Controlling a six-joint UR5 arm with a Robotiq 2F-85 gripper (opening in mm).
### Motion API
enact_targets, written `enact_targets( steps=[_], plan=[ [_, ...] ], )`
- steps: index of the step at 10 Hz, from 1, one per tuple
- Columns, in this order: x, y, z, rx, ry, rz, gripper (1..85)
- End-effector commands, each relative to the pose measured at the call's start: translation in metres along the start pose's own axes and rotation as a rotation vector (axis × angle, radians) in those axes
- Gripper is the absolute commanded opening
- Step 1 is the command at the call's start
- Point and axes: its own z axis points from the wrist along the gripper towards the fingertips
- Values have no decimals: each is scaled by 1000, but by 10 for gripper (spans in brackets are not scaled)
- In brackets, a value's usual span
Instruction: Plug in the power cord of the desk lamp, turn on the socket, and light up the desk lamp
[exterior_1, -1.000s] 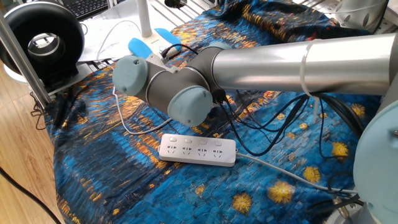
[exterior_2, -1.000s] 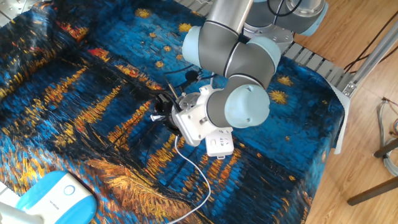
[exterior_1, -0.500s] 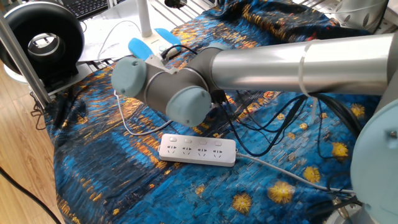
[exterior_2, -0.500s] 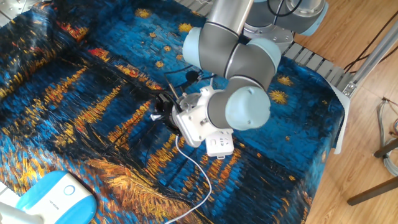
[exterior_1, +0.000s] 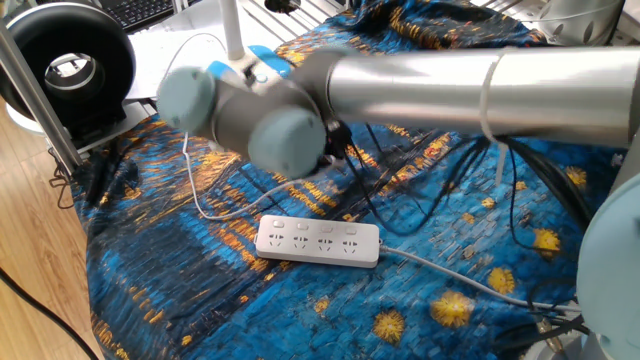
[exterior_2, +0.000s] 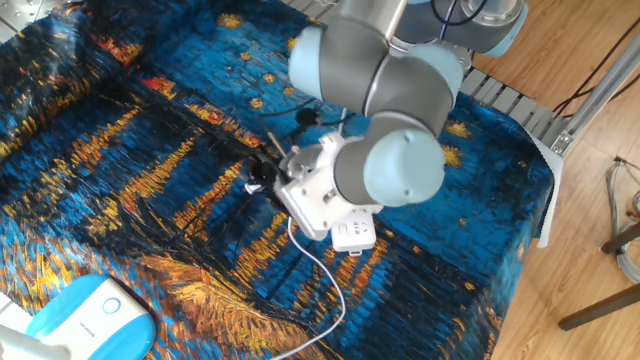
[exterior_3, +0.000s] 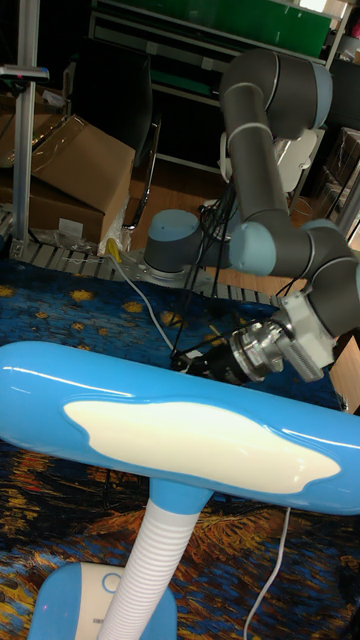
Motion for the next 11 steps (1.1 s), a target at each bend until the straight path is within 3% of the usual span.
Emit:
enact_targets(
  steps=[1,2,3,4,5,6,8,10,11],
  plan=[
    [-20,-9,-68,-137,11,-306,13],
    [-15,3,-75,-203,17,-429,13],
    [2,20,-78,-283,57,-555,13],
    [15,20,-79,-300,102,-694,13],
    [26,34,-89,-344,116,-753,13],
    [21,46,-96,-343,78,-800,13],
    [25,61,-111,-311,77,-833,13],
    [44,83,-119,-404,99,-931,13],
    [43,93,-121,-441,83,-945,13]
  ],
)
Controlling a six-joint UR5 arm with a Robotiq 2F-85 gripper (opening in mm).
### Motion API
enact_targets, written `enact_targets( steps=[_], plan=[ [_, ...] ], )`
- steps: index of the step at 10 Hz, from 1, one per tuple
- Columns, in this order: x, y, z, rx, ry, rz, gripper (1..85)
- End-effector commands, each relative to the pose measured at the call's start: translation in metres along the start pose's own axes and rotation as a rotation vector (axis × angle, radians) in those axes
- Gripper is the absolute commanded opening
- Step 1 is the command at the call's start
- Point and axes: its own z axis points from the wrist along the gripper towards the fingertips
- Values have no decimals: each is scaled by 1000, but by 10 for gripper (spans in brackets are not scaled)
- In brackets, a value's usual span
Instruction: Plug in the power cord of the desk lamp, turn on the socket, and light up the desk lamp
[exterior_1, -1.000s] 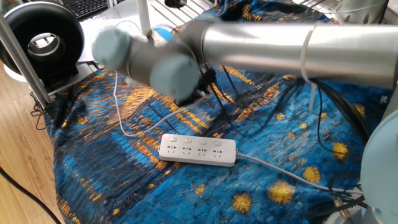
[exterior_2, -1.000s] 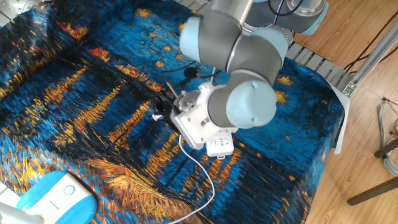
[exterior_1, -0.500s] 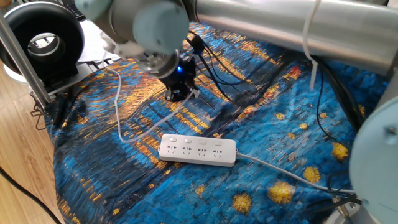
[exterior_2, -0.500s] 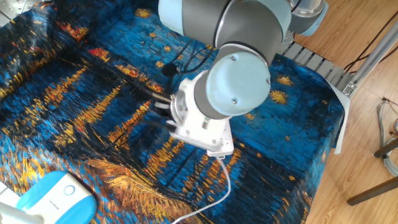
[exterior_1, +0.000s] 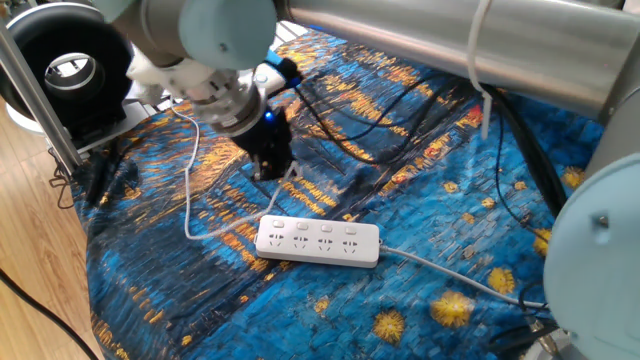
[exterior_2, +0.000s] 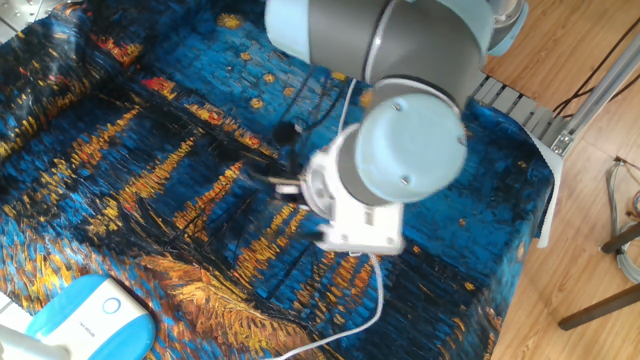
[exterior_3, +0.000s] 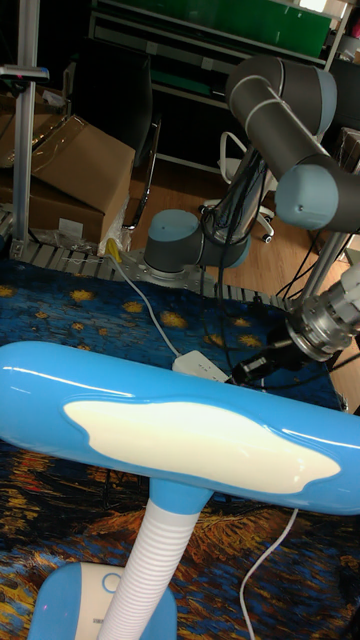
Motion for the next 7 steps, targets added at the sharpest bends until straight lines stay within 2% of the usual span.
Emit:
enact_targets(
  steps=[1,2,3,4,5,6,7],
  plan=[
    [-17,44,-4,-134,-30,-90,13],
    [-16,36,-2,-90,-11,-94,13],
    [-14,42,-2,-105,-1,-111,13],
    [-18,45,-3,-112,-15,-120,13],
    [-23,40,-2,-92,-34,-76,13],
    [-22,38,-1,-76,-32,-57,13],
    [-18,36,-1,-74,-22,-86,13]
  ],
)
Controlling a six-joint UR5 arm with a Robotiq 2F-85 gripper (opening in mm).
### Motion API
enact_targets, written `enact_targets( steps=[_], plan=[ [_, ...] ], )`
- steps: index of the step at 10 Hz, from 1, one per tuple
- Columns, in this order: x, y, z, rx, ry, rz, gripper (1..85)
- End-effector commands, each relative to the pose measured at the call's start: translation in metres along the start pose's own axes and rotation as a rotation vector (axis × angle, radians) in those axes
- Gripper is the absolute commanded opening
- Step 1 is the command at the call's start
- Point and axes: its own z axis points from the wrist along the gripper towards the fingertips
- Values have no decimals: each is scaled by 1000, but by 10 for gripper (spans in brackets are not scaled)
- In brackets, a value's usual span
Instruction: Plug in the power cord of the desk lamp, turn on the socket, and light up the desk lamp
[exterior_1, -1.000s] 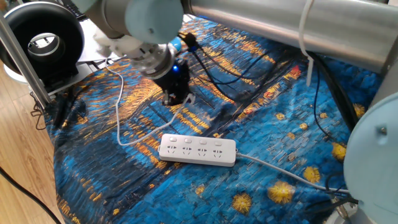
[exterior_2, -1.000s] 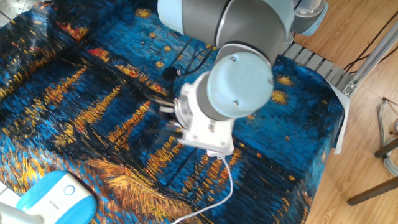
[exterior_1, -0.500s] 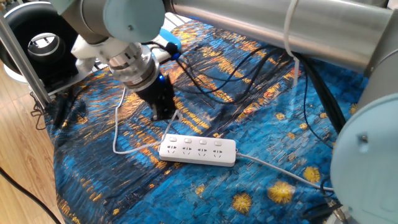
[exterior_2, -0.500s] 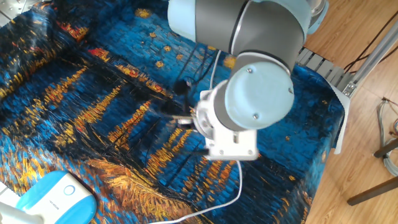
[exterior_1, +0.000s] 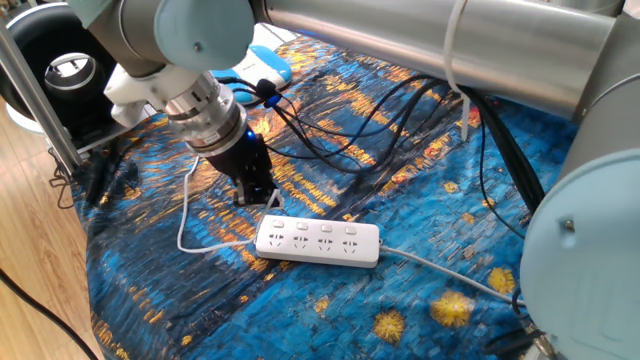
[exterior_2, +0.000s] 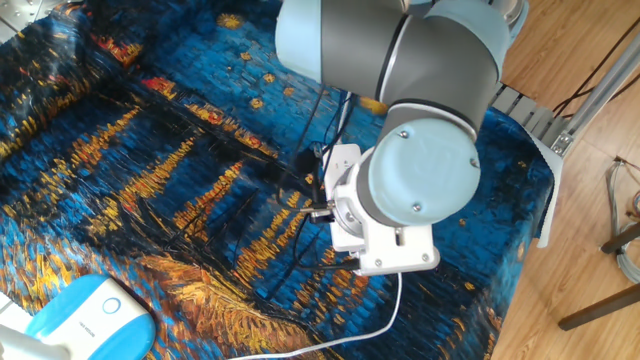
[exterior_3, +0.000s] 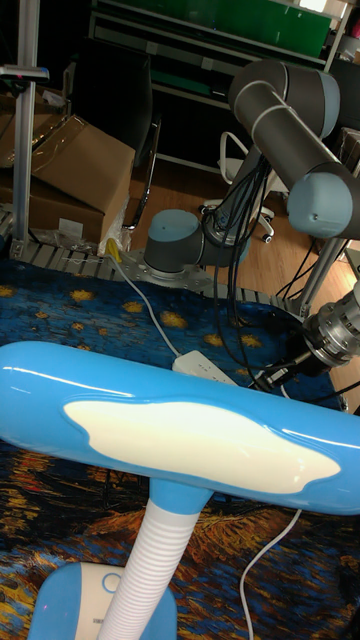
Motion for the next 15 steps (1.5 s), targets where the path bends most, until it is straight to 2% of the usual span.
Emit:
enact_targets(
  steps=[1,3,4,6,8,9,11,14,15],
  plan=[
    [2,0,1,5,0,-16,13],
    [-8,-7,6,8,-18,-43,13],
    [-16,6,11,-37,-45,-52,13],
    [-17,19,23,-32,-43,-52,13],
    [-4,16,24,1,0,-54,13],
    [-4,21,22,-14,-11,-58,13],
    [-7,25,23,-17,-20,-68,13],
    [-7,26,24,-2,-15,-63,13],
    [-6,24,26,18,-6,-60,13]
  ],
)
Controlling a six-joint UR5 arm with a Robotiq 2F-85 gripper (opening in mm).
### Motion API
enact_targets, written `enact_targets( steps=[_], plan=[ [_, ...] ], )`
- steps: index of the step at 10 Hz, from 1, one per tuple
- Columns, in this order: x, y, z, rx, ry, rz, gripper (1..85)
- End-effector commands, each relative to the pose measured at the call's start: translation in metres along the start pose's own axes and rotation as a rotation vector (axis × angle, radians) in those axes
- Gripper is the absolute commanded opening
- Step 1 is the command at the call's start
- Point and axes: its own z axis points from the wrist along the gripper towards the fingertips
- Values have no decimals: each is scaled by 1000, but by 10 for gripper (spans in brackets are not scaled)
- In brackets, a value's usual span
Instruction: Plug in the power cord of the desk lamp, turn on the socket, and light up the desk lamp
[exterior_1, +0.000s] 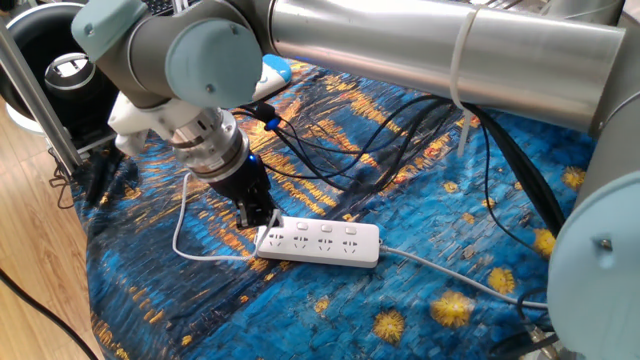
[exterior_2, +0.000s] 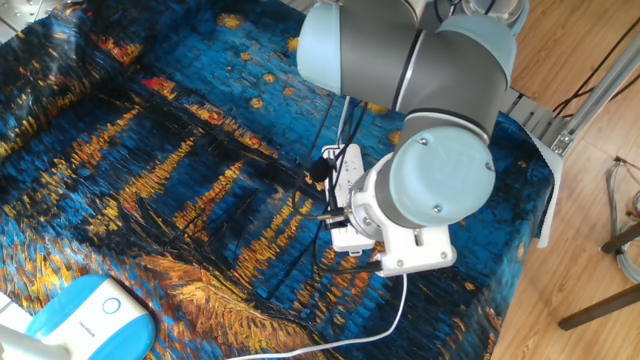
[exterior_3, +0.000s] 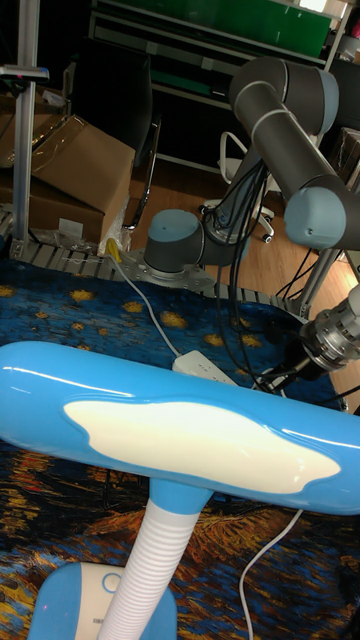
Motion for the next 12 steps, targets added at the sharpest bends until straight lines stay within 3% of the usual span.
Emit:
enact_targets(
  steps=[1,3,5,8,12],
  plan=[
    [-3,6,5,4,-3,8,13],
    [-4,9,9,-6,1,2,13],
    [3,9,12,13,35,14,13],
    [-1,12,12,2,27,20,13],
    [0,13,11,-5,56,47,13]
  ],
)
